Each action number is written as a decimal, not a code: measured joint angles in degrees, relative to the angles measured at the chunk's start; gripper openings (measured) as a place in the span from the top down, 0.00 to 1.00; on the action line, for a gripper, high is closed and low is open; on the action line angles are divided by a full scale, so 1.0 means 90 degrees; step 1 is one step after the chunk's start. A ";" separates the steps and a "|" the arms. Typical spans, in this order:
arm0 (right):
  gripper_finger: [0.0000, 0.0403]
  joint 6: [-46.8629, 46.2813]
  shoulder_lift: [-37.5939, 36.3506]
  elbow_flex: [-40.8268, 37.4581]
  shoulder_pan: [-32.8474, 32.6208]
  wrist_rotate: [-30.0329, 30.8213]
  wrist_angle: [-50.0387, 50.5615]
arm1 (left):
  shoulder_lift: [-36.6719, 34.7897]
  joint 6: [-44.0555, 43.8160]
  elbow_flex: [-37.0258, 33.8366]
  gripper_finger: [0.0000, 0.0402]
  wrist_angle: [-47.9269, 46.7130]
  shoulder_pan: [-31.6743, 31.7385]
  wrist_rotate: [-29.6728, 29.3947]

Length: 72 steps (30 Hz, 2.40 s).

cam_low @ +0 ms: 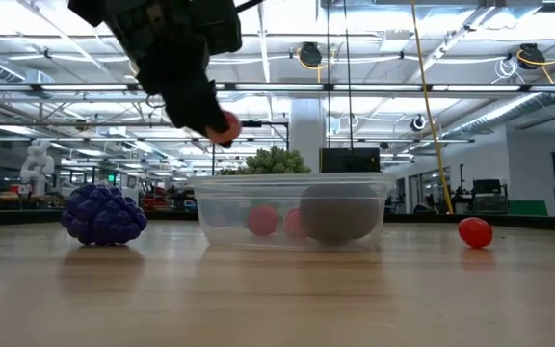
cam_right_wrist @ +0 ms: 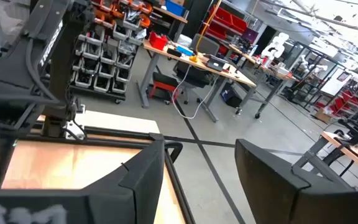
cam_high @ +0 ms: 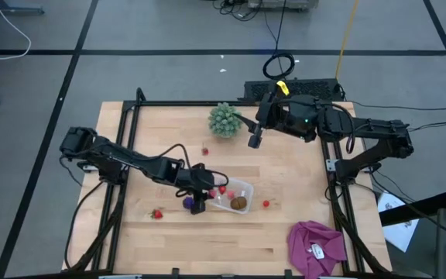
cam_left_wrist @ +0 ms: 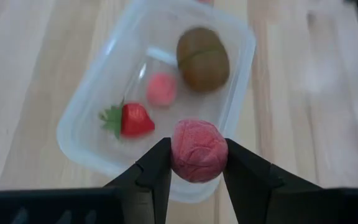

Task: Pick and placing Produce into tupperware
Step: Put the pink peach into the bin, then put the top red strawberry into the bin

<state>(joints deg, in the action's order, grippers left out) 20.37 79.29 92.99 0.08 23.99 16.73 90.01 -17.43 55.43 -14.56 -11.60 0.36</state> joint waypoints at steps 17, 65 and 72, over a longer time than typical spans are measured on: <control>0.53 -0.0015 -0.0002 0.0000 0.0032 0.0000 0.0133 | 0.2093 0.0804 0.2400 0.68 -0.2514 0.0107 0.0003; 0.53 -0.0015 0.0002 0.0000 0.0032 -0.0002 0.0178 | 0.1533 0.1410 0.2412 0.30 -0.3177 0.0282 -0.1049; 0.53 -0.0018 0.0002 0.0000 0.0029 0.0000 0.0229 | 0.0767 0.1465 0.2314 0.34 -0.3558 0.0447 -0.2216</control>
<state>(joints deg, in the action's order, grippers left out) 20.21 79.31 92.99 0.34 23.99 18.79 96.91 -4.25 76.26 -46.58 -7.57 -19.58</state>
